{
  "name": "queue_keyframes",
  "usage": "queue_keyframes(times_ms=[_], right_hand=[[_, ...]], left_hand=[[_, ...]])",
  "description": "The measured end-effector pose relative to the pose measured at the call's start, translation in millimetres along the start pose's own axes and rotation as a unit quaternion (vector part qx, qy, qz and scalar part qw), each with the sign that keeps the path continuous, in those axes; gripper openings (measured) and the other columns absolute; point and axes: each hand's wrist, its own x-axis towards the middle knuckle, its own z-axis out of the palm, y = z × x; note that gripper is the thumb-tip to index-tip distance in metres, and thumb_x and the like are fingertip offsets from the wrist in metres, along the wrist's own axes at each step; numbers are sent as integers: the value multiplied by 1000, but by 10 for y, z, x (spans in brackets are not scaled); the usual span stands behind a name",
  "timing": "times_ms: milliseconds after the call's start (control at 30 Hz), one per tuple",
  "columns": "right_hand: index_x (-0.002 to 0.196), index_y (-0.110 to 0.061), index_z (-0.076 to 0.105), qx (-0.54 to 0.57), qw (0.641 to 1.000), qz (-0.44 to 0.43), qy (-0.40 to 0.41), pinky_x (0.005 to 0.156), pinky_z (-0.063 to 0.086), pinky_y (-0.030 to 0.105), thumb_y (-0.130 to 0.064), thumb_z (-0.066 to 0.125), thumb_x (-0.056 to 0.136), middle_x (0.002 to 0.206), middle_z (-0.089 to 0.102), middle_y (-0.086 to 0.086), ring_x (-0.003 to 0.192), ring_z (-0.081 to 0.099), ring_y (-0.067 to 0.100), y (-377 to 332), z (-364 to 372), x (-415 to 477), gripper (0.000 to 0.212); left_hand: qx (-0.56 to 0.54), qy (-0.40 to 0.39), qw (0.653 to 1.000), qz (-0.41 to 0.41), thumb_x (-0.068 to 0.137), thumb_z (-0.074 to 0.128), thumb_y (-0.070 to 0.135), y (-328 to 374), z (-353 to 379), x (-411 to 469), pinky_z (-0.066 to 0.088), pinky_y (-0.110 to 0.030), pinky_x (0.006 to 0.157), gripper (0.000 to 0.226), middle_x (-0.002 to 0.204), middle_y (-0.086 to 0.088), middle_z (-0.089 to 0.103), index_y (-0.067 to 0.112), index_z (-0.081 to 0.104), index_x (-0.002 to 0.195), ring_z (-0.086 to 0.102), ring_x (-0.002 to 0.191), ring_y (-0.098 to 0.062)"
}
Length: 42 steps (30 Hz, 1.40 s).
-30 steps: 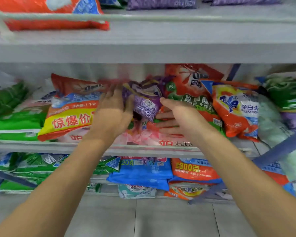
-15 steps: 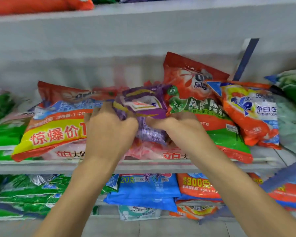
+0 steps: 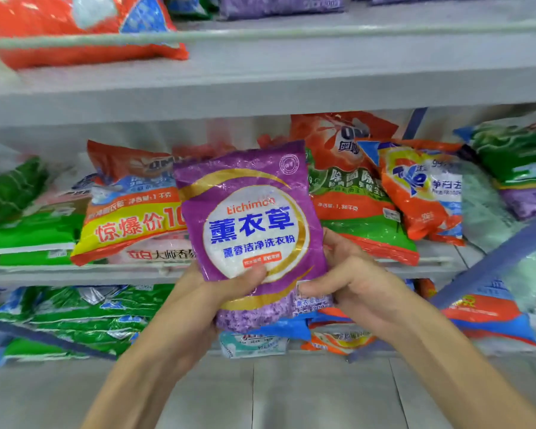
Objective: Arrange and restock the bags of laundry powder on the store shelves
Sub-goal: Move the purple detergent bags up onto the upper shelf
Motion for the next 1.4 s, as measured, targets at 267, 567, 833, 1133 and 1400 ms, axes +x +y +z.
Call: queue_keyframes(times_ms=[267,567,833,1133,1400], right_hand=[[111,-3,71,-17,999,-8,50,81,63,37,-2,86,58,103,79,14,91,77,26,-449,329,-733,56],[119,2,68,15,995,-53,82,77,64,38,3,81,62,104,78,18,93,77,31,-944,440,-1379,59],[110,-8,72,-76,970,-190,133,81,62,44,-6,88,70,98,80,9,89,78,28,-1675,407,-1574,43],[99,-17,73,-22,968,-213,133,73,64,39,-29,74,92,91,80,8,83,78,26,-2353,481,-1488,15],[115,-6,73,33,956,-247,152,85,62,55,-23,79,87,104,78,18,94,76,38,-2922,491,-921,33]], left_hand=[[39,-1,999,-1,56,82,0,370,268,-651,61,-40,87,51,109,-10,78,19,80,104,75,101,-30],[36,-7,999,-11,73,78,35,1041,721,-1091,54,-46,99,48,108,-12,78,10,74,114,75,100,-30],[114,-94,984,101,71,90,19,1591,1158,-1163,61,-31,82,46,112,-7,77,23,72,113,75,101,-22],[185,-108,965,151,71,84,-3,2011,1348,-1039,60,-38,87,60,110,-1,78,23,66,122,74,103,-22],[-28,-9,990,140,89,72,31,2530,1518,-210,62,-39,75,16,94,-9,80,18,73,98,78,82,-25]])
